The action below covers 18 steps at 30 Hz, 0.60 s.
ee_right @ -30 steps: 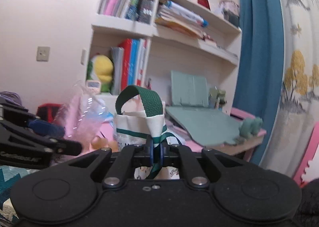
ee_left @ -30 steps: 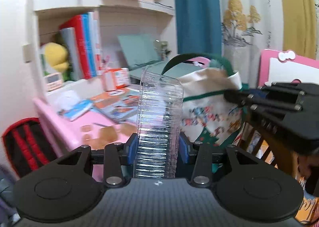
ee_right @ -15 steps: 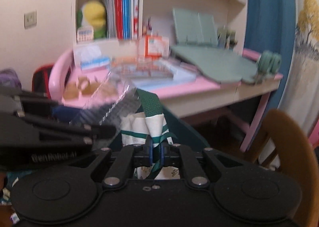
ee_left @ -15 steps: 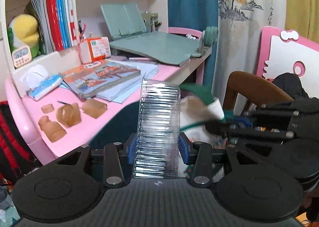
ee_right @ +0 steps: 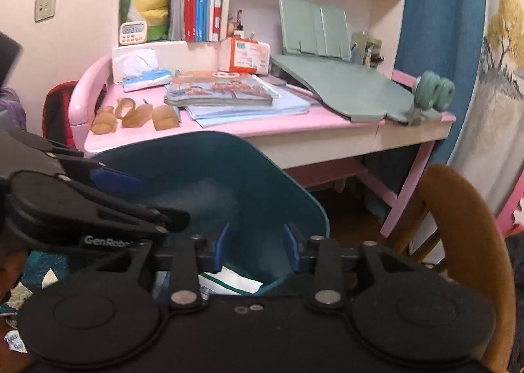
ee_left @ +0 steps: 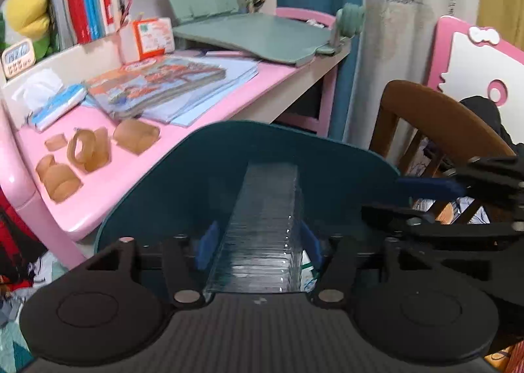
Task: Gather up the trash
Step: 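Open both grippers over the wastebasket to drop the tray and tote, then move both tools back toward the trash under the bed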
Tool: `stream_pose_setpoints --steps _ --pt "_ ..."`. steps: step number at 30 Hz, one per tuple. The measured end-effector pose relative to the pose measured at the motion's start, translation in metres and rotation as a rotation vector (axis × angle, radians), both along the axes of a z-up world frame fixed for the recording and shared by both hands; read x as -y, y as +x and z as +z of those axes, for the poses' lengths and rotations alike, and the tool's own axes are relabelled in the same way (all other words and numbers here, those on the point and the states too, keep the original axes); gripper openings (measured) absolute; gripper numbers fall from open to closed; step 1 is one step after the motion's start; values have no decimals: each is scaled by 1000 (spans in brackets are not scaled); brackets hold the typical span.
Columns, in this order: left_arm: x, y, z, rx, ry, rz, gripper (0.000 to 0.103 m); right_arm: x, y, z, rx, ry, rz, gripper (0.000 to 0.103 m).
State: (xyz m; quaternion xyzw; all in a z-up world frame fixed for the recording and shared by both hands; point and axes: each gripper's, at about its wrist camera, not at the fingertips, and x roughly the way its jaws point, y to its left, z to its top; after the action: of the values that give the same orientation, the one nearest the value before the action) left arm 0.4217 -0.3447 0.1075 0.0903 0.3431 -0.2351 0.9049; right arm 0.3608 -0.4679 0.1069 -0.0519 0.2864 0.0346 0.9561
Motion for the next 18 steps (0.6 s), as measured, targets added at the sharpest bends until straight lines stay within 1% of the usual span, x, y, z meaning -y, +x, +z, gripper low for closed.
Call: stream_pose_setpoints --steps 1,4,9,12,18 --pt "-1 0 0 -4 -6 2 66 1 -2 2 2 6 1 37" --pt "-7 -4 1 -6 -32 2 68 5 -6 6 5 31 7 38" --pt "-19 -15 9 -4 -59 11 69 2 -19 13 16 57 26 39" --pt "-26 -28 16 5 -67 6 74 -4 -29 20 25 65 44 40" --pt "-46 -61 34 40 -77 12 75 -18 -56 37 46 81 81 41"
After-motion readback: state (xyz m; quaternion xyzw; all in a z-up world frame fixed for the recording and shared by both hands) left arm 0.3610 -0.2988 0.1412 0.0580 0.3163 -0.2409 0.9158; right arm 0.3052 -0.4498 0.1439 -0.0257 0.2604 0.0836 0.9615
